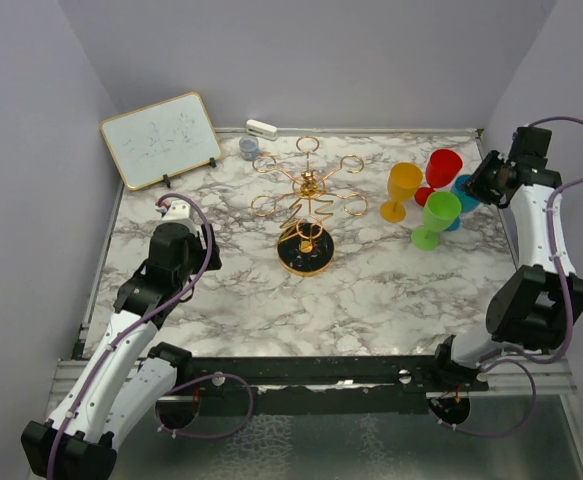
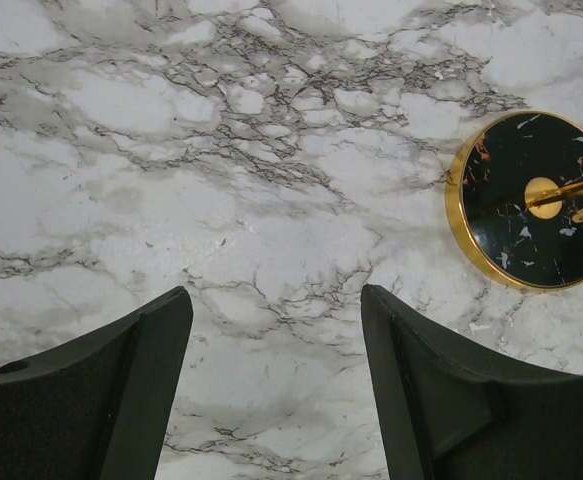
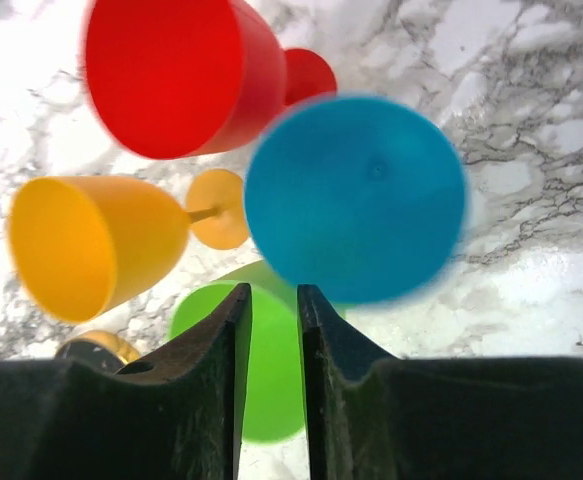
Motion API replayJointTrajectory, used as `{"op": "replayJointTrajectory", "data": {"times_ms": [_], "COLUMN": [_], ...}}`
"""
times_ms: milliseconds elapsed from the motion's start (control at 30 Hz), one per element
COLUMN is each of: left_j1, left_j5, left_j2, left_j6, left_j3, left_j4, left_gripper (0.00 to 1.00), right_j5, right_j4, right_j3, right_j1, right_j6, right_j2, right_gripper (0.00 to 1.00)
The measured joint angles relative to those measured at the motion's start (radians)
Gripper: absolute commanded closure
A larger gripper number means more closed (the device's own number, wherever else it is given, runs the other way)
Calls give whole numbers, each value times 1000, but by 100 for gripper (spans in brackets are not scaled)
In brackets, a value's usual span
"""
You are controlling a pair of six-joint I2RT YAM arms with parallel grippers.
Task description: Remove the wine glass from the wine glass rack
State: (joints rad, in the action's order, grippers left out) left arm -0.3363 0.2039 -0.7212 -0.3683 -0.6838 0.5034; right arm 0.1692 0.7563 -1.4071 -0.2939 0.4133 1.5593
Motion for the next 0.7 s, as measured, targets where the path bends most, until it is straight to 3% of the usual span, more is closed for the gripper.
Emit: {"op": "replayJointTrajectory", "data": {"times_ms": [300,433,567,700], "left_j1": [0,0,0,-2], "left_j5": [0,0,0,0], "left_j2": [-4,-5,-3,17], "left_j6": [0,-1,0,3], "left_j3": [0,1,2,2], "left_j4": [0,0,0,0], "left_gripper": [29,28,18,6], "right_j5": [92,276,460,539], "right_j4": [-55,-190,-346,-427], "right_j3": [-58,75,284,408], "right_j1": [0,0,0,0], "right_j6": [-10,-8,16,32], "right_j2": [-187,-321,-473,-594], "right_gripper": [66,52,32,17]}}
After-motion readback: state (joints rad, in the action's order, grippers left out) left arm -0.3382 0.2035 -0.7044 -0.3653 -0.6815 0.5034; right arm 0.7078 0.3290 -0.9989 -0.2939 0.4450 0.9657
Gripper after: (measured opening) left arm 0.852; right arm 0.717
